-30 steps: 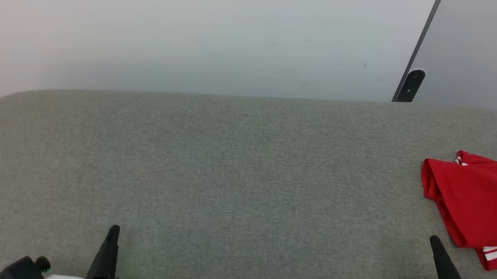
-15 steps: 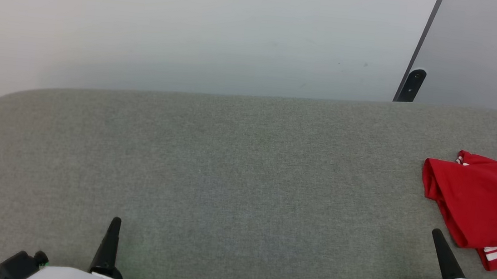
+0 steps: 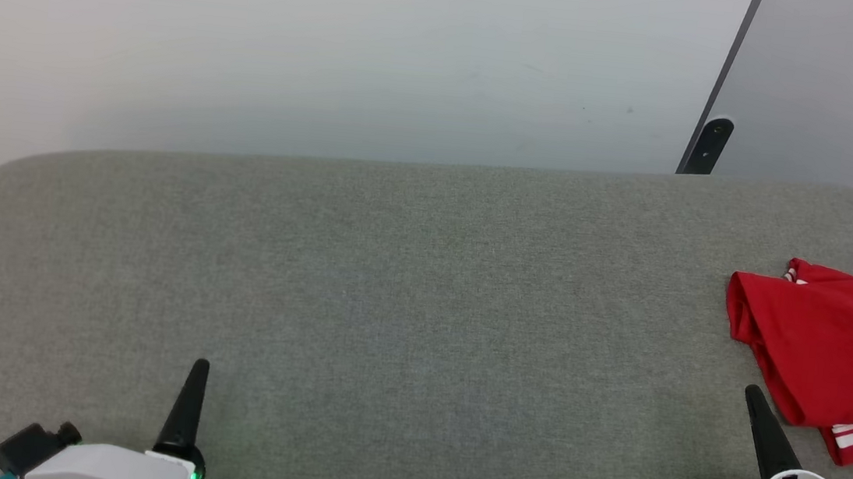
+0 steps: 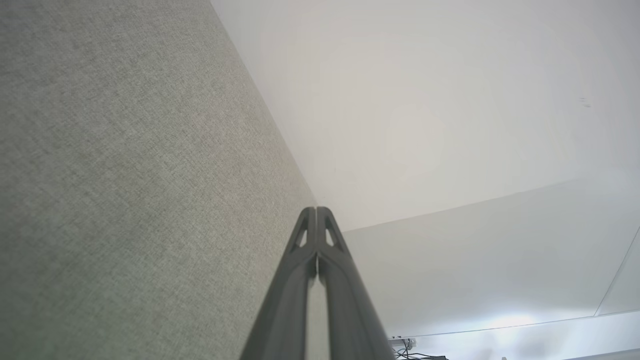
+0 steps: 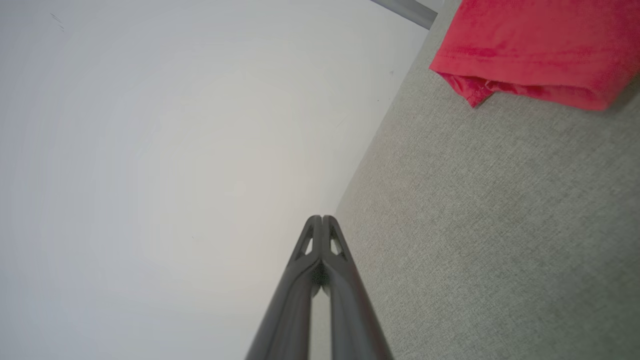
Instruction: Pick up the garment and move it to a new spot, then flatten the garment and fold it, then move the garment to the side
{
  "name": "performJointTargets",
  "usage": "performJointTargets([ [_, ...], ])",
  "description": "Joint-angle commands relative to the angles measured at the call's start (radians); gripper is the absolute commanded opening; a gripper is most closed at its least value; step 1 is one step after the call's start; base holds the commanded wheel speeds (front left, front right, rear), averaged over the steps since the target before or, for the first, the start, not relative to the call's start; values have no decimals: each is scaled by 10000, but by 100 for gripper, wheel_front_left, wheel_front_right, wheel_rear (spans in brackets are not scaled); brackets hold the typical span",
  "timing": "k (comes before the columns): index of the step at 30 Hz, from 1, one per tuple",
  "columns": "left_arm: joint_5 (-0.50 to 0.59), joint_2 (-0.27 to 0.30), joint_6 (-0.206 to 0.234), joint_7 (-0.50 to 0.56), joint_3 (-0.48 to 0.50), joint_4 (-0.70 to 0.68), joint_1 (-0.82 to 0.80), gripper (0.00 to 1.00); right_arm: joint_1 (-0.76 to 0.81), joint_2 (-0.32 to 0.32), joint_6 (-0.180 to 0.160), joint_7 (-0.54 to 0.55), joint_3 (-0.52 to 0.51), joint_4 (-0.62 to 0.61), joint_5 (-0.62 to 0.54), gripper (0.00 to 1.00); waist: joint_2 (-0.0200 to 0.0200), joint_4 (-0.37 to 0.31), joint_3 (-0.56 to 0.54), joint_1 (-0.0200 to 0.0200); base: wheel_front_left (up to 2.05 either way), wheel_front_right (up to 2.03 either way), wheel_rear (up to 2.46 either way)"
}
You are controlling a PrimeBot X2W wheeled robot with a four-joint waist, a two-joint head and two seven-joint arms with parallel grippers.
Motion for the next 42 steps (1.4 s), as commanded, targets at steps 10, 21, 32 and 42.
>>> performJointTargets([
  [10, -1053, -28, -129, 253, 137, 143, -380, 0, -305, 54, -7, -84, -93, 170, 953, 0, 0, 17, 15, 0, 0, 0, 0],
  [21, -1846, -71, -183, 462, 227, 295, -572, 0, -432, 98, -8, -114, -122, 339, 1665, 0, 0, 32, 28, 0, 0, 0, 0],
  [32, -2653, -113, -214, 655, 320, 443, -769, 0, -542, 149, -9, -151, -158, 514, 2379, 0, 0, 49, 43, 0, 0, 0, 0],
  [42, -3329, -146, -274, 839, 399, 567, -928, 0, -638, 190, -10, -177, -184, 663, 2983, 0, 0, 65, 56, 0, 0, 0, 0],
])
